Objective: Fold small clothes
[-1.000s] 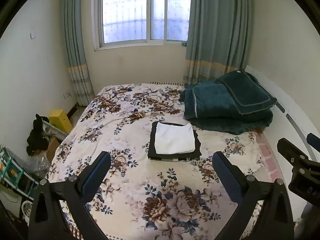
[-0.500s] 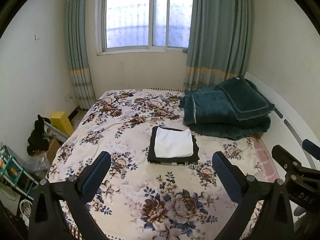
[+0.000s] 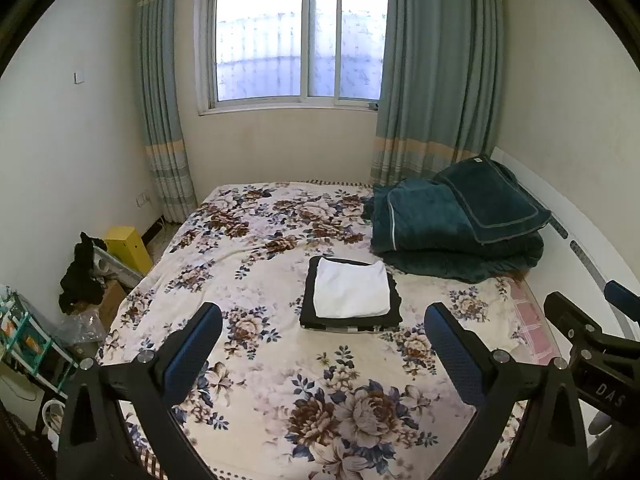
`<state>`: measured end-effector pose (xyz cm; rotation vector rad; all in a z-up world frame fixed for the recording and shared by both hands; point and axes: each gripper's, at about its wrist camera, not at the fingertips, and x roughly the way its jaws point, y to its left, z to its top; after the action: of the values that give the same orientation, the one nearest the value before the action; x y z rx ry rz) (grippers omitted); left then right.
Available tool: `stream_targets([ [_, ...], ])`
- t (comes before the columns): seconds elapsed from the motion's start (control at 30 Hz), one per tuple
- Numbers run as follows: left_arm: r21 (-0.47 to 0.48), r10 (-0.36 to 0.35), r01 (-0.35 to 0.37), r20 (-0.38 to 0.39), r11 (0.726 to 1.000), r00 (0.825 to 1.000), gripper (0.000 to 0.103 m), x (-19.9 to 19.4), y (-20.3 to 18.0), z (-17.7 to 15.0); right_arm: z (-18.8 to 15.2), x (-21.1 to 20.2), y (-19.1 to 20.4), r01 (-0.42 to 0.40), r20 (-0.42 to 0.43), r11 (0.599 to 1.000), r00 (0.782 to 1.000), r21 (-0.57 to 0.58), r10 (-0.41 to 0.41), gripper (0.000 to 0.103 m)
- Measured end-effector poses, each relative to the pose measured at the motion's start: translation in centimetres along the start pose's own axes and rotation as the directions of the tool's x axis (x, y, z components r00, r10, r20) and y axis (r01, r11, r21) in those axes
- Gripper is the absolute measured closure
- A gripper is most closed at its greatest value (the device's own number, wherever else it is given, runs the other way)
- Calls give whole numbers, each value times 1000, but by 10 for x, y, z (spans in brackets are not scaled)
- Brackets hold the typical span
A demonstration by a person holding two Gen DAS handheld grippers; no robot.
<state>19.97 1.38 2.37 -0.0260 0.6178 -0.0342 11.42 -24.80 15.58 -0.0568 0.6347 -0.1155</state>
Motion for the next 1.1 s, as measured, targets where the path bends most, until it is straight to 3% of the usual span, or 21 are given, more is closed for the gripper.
stream_targets([
  [1.1, 4, 21, -21, 15, 1000, 1000, 0, -7, 2, 9, 17, 2, 5, -21, 1, 1000, 1000, -9, 21, 0],
])
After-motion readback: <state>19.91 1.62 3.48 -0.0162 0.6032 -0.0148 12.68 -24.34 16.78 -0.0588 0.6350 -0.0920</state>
